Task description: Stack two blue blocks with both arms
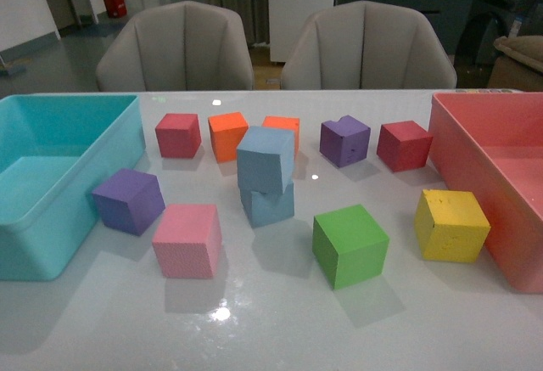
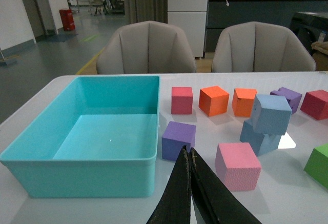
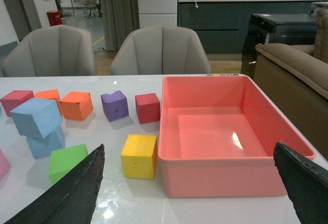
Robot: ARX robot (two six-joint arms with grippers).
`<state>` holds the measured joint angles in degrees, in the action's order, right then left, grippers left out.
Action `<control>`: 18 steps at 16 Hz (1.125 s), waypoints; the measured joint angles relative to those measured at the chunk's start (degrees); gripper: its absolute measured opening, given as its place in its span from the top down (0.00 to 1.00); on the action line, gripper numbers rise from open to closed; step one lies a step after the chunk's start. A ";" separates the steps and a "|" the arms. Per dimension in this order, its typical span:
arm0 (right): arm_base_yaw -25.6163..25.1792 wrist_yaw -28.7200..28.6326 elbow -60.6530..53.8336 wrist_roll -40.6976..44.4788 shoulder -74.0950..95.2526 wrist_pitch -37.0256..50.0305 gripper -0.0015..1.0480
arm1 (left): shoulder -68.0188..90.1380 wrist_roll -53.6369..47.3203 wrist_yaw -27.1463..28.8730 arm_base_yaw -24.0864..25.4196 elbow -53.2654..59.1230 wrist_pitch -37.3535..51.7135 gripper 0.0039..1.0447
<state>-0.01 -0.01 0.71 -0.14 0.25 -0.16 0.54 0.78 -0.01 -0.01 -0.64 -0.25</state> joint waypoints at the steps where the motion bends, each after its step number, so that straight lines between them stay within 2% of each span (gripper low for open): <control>1: 0.00 0.00 0.00 0.00 0.00 -0.02 0.06 | 0.00 0.02 0.07 0.00 0.00 0.11 0.92; 3: 0.00 0.00 0.00 0.00 0.00 -0.02 0.06 | 0.00 0.02 0.02 0.00 0.00 0.07 0.68; 10: 0.00 0.00 0.00 0.00 0.00 -0.04 0.06 | 0.00 -0.04 0.02 0.00 0.00 0.07 0.04; 11: 0.00 0.00 0.00 0.00 0.00 -0.04 0.06 | 0.00 -0.02 0.02 0.00 0.00 0.04 0.07; 18: 0.00 0.00 0.00 0.00 0.00 -0.04 0.06 | 0.00 -0.02 0.02 0.00 0.00 0.07 0.06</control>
